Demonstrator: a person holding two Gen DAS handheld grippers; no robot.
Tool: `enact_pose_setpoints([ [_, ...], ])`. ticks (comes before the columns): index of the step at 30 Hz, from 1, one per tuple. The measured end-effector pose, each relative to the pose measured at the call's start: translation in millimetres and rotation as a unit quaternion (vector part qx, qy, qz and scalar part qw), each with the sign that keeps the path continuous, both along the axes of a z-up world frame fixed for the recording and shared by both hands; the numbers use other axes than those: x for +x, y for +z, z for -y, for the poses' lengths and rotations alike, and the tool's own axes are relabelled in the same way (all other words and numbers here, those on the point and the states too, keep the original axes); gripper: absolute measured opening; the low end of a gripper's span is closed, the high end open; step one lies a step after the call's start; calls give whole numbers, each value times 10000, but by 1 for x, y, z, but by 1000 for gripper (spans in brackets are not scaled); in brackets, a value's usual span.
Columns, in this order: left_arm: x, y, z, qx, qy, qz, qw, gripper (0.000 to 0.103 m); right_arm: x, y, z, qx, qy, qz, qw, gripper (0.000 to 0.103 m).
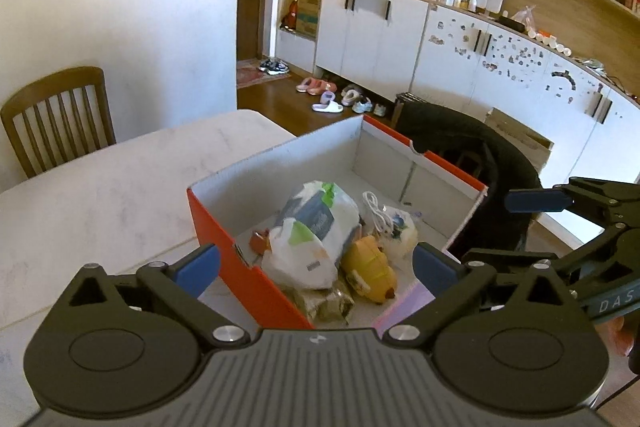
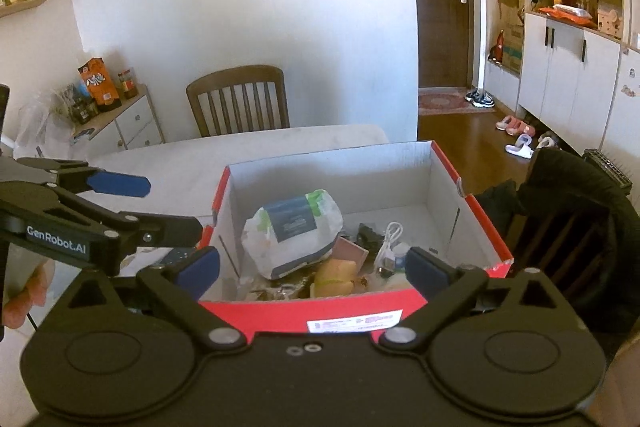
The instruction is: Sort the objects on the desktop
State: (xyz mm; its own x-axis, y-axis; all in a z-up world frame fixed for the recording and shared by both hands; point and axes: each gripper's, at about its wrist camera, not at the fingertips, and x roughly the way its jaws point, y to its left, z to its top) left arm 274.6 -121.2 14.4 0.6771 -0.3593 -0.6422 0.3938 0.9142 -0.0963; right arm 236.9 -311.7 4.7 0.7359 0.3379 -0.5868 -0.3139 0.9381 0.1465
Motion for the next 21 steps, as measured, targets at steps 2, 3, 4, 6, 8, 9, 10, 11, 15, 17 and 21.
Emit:
enact_pose_setpoints([
  [2,-5,-1,-2,3,-13,1,10000,103,-8,1,-3,-15,-61,55,10000,102],
  [3,-8,-1,-3,5,-27,1,10000,103,-10,2,-4,-24,-81,77,9999,102],
  [4,-11,-1,-4,1,-26,-9,10000,103,-13,2,-5,-27,-103,93,9999,102],
  [6,-16,-1,-7,-8,-48,-20,10000,103,-19,2,-8,-13,-145,107,9998,102],
  [8,-23,0,-9,7,-88,24,10000,103,-26,2,-10,0,-164,110,9998,102],
  [9,-27,1,-10,36,-100,47,9999,103,-29,2,-12,-3,-171,123,9998,102],
  [10,-30,1,-11,57,-114,70,9999,103,-32,2,-12,-8,-176,139,9997,102],
  [11,-33,1,-12,60,-108,88,9999,103,-34,3,-14,-13,-177,154,9997,102],
  [15,-45,3,-19,-2,-114,100,9999,103,-43,5,-17,7,-227,216,9995,102],
  [17,-51,5,-22,-25,-110,133,9998,103,-47,6,-19,-5,-250,259,9994,102],
  [21,-59,9,-28,-30,-24,216,9998,103,-53,9,-18,37,-268,313,9991,102],
])
